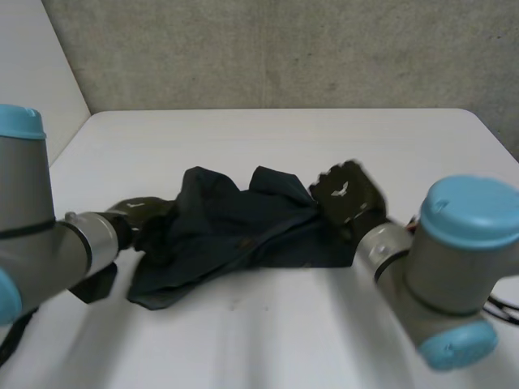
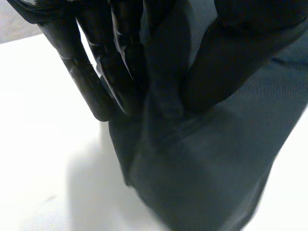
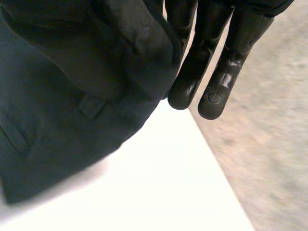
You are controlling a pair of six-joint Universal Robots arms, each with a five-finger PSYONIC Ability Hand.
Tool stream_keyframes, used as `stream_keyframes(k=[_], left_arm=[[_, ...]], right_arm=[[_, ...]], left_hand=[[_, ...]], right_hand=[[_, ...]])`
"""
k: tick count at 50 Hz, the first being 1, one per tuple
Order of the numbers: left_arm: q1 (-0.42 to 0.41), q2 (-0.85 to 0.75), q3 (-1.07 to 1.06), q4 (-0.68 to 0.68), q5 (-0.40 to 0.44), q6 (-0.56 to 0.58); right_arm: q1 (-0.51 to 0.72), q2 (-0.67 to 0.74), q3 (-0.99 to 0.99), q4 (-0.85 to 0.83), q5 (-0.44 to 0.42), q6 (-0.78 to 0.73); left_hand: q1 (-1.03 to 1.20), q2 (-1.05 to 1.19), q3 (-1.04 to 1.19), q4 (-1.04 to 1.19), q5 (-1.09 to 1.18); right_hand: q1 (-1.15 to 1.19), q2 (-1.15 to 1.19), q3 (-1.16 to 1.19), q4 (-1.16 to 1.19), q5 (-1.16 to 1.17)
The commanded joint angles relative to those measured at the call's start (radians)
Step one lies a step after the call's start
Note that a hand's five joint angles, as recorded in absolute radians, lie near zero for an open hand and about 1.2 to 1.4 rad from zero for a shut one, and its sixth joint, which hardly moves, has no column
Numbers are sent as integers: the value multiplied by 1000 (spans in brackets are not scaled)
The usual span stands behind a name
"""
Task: Fold the shorts.
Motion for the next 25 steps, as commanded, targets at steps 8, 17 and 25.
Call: stream_keyframes(k=[8,17,25], left_arm=[[-402,-63,12,168,-47,-383],[-589,-178,152,222,-135,-539],[-550,-110,132,187,-135,-529]], right_arm=[[-158,138,-269,-114,-17,-150],[-213,226,-274,-275,-26,-150],[-280,116,-186,-252,18,-12]], left_hand=[[269,201,202,195,255],[-713,-782,-780,-787,-727],[-952,-1021,-1020,-1027,-967]], right_hand=[[471,219,215,209,250],[-314,-566,-570,-576,-535],[-751,-1003,-1007,-1013,-972]])
